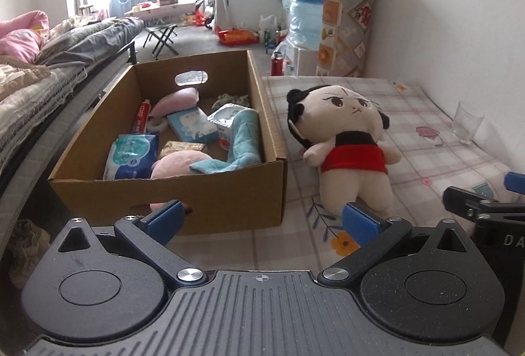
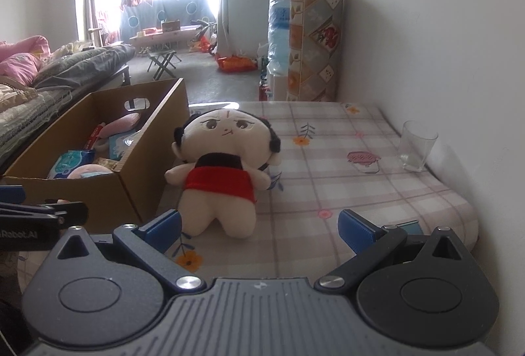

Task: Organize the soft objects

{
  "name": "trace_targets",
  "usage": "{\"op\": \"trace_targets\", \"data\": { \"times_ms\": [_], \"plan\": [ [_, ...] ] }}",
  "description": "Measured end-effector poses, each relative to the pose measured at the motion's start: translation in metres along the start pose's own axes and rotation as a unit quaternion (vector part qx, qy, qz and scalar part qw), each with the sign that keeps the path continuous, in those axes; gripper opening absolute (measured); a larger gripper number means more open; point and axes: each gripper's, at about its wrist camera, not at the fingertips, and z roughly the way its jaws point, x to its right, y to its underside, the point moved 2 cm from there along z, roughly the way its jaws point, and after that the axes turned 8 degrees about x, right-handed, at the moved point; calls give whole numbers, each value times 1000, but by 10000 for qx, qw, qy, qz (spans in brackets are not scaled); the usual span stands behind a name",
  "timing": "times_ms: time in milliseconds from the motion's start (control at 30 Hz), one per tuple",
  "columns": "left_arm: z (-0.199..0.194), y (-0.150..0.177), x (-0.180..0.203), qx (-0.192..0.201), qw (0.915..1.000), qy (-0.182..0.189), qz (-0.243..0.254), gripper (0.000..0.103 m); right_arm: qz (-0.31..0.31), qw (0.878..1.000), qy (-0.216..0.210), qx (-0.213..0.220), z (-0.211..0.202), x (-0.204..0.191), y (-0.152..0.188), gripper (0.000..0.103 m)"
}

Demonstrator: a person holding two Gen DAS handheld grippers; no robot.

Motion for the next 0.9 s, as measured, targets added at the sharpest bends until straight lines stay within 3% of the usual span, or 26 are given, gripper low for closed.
{"op": "trace_targets", "data": {
  "times_ms": [900],
  "plan": [
    [17,-7,-30,-309,9978,-563,-190,103,-99,9997,-147,-189,25,-17,-7,103]
  ]
}}
